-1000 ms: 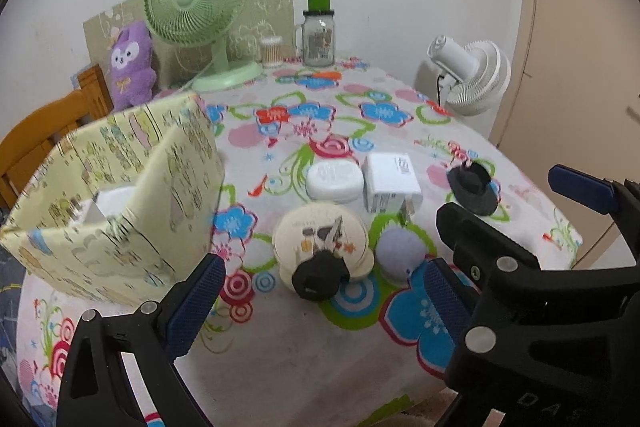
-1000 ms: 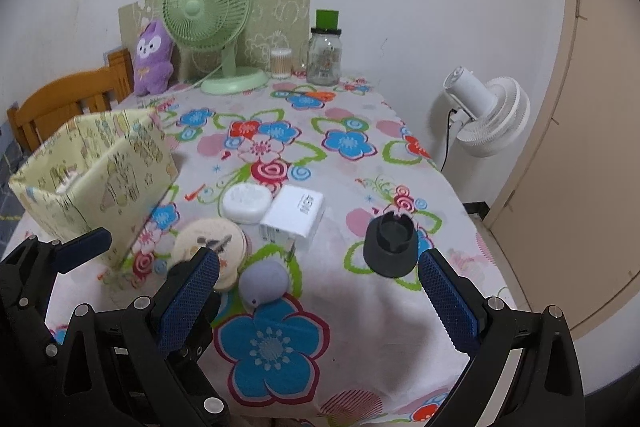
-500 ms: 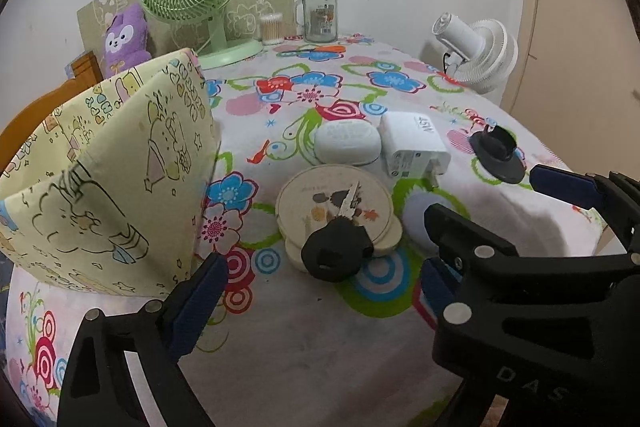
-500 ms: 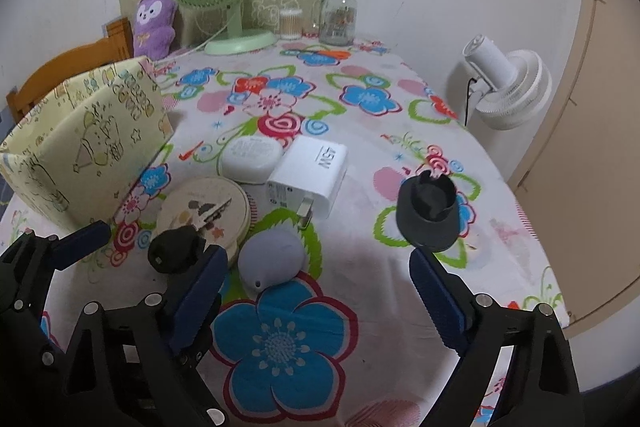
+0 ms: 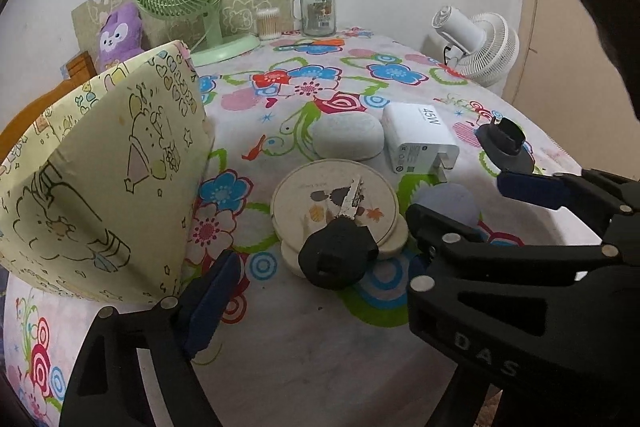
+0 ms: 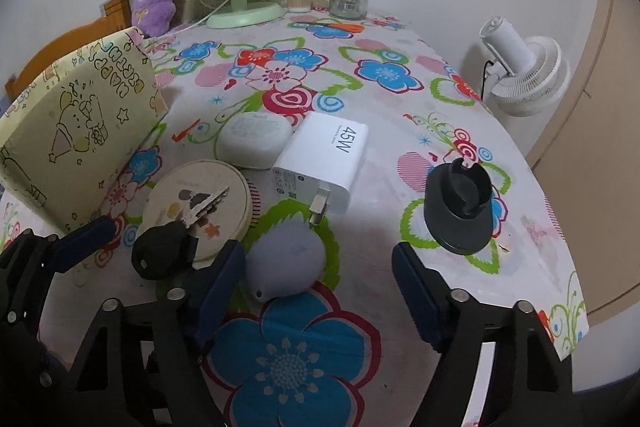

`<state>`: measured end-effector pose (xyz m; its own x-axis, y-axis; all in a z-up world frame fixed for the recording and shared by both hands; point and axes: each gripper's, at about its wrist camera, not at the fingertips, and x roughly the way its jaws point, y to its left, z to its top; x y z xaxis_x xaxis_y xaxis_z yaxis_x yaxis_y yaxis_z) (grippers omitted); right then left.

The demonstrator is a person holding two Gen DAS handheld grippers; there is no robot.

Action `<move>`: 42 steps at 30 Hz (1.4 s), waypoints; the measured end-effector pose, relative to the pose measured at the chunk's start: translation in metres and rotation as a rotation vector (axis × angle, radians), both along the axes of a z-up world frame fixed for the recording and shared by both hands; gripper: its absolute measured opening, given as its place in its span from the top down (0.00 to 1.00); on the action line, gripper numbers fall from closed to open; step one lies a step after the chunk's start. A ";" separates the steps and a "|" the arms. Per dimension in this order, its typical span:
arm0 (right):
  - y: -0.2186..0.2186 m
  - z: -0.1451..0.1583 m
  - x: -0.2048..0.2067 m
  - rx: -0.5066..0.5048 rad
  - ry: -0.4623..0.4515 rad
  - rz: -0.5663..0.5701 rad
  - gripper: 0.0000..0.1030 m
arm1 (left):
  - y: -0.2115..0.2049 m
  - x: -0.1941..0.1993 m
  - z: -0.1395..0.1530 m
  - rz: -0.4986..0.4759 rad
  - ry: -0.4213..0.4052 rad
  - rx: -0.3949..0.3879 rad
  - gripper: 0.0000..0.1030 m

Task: Organize rigid objects
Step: 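Move the left tool to the black key fob while the right tool approaches the grey egg-shaped object, then close the left tool on the key fob while the right tool closes on the grey egg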

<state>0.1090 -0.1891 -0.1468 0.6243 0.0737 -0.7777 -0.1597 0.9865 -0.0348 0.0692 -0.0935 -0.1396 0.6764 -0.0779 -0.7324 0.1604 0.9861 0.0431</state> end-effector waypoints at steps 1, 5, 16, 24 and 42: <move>0.001 -0.001 0.001 -0.002 -0.001 0.000 0.29 | 0.000 0.000 0.000 -0.002 0.000 0.002 0.15; 0.003 -0.004 0.004 0.020 0.018 0.013 0.44 | 0.000 0.001 0.000 -0.012 0.001 0.002 0.17; 0.001 -0.002 0.002 0.033 0.018 0.008 0.57 | -0.008 0.001 0.002 -0.060 -0.007 -0.005 0.32; -0.006 -0.001 0.003 0.043 0.026 -0.016 0.56 | -0.011 -0.001 0.003 -0.075 -0.003 -0.010 0.56; -0.021 0.002 0.001 0.053 0.040 -0.059 0.59 | -0.015 0.005 0.007 -0.054 -0.015 0.020 0.59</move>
<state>0.1096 -0.2102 -0.1449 0.5972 0.0794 -0.7982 -0.1014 0.9946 0.0231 0.0747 -0.1088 -0.1321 0.6824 -0.1000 -0.7241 0.2123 0.9750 0.0654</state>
